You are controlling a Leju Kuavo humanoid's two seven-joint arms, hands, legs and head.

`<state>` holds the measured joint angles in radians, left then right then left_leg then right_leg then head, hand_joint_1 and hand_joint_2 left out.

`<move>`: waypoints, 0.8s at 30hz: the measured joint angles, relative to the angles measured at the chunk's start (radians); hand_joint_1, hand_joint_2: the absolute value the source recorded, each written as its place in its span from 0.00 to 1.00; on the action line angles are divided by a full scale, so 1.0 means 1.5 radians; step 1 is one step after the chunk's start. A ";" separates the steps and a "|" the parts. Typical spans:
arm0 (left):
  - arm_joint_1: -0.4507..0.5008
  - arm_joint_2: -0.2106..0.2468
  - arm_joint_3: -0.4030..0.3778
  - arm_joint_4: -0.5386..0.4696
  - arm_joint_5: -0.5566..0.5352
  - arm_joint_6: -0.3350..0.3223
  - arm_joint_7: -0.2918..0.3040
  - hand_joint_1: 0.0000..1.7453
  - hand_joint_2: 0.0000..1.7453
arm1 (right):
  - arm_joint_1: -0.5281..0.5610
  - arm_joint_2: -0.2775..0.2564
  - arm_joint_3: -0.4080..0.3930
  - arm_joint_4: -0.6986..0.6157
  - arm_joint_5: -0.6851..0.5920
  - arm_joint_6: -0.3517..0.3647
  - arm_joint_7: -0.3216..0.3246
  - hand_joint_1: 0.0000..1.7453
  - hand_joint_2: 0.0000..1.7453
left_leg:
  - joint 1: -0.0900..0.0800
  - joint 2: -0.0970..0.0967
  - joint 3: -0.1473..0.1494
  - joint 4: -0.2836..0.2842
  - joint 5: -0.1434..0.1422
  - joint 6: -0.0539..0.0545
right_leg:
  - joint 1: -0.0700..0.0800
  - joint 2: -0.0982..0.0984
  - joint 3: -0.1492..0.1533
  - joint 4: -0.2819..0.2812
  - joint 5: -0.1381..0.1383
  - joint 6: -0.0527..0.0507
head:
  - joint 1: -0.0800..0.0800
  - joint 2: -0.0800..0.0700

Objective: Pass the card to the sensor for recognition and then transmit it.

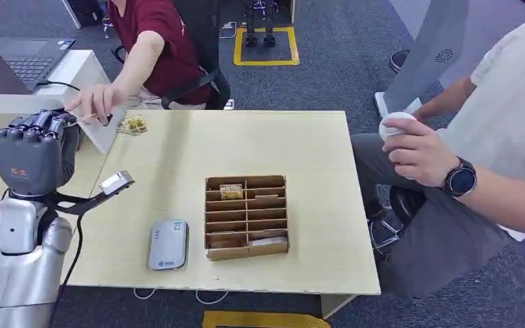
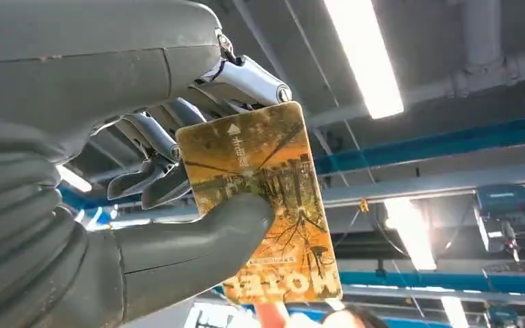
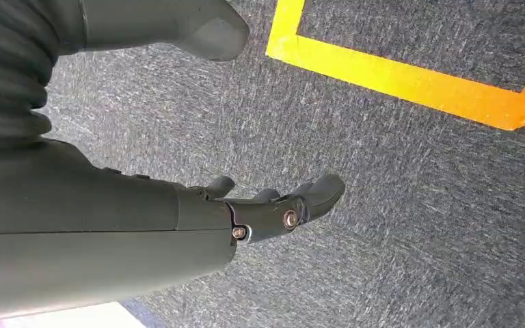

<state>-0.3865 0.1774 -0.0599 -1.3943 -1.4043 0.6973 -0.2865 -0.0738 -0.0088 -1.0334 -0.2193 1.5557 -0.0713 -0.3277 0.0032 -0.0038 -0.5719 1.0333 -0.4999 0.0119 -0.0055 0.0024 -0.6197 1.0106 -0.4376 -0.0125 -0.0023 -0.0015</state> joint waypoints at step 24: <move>-0.019 0.024 -0.081 0.099 0.179 -0.064 0.006 0.00 1.00 | 0.004 -0.001 0.027 0.000 -0.043 -0.001 0.003 0.00 1.00 | 0.000 0.000 0.000 0.000 0.000 0.000 | 0.000 0.001 0.000 0.000 0.000 0.000 | 0.000 0.000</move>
<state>-0.4153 0.2133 -0.1816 -1.2463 -1.1365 0.6010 -0.2774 -0.0672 -0.0099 -0.9930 -0.2190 1.4912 -0.0732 -0.3235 0.0032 -0.0037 -0.5723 1.0332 -0.5001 0.0119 -0.0056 0.0035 -0.6202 1.0106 -0.4377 -0.0124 -0.0027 -0.0015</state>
